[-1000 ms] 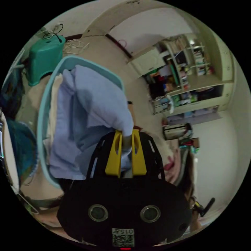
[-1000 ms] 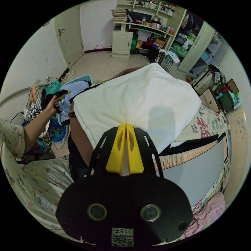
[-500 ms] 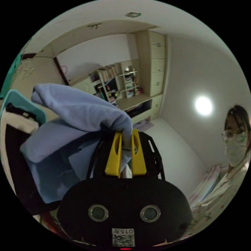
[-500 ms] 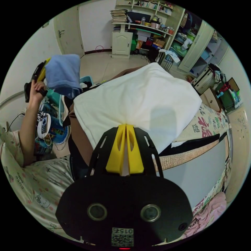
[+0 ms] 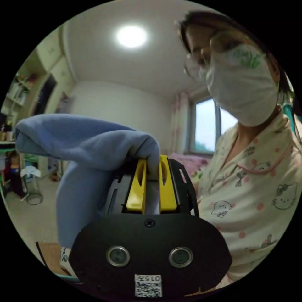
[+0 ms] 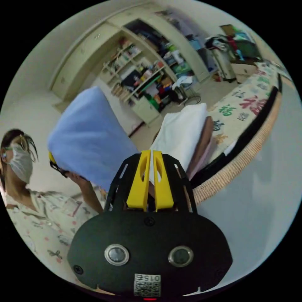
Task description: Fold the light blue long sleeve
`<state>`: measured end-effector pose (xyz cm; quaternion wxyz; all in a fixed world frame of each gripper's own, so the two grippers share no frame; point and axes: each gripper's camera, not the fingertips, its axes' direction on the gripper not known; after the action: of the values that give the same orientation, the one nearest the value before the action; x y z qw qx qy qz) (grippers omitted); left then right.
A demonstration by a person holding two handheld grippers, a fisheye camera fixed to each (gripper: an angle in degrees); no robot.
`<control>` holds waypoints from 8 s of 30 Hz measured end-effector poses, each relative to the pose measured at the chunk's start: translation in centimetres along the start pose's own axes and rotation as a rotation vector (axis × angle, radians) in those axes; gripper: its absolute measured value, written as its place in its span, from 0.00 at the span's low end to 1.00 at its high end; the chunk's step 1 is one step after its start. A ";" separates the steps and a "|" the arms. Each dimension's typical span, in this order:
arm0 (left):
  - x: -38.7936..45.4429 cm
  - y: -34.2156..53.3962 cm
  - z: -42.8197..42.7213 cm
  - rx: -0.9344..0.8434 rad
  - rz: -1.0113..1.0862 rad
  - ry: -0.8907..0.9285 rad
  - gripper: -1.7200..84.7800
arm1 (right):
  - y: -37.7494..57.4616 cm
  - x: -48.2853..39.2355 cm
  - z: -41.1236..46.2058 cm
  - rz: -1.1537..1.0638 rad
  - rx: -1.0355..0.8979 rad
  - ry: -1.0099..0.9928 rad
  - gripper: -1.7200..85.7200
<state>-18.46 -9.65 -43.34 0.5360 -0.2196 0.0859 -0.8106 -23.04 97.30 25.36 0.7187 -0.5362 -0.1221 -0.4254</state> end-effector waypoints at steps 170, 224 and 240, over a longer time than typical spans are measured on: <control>-27.7 -22.4 47.9 -0.552 -0.113 -0.260 0.09 | 8.9 5.6 -38.7 0.054 0.236 0.928 0.09; -26.4 -11.8 13.5 -0.483 -0.413 -0.273 0.09 | 50.1 -7.0 -26.7 0.388 -0.375 0.897 0.18; -4.9 3.8 30.7 -1.181 0.070 0.208 0.07 | 52.7 -11.1 -23.9 0.301 -0.366 1.333 0.09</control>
<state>0.05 -3.85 -18.73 0.3385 -0.3970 0.5810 -0.6247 2.62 85.01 -26.19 0.5896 -0.2849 0.4929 -0.5730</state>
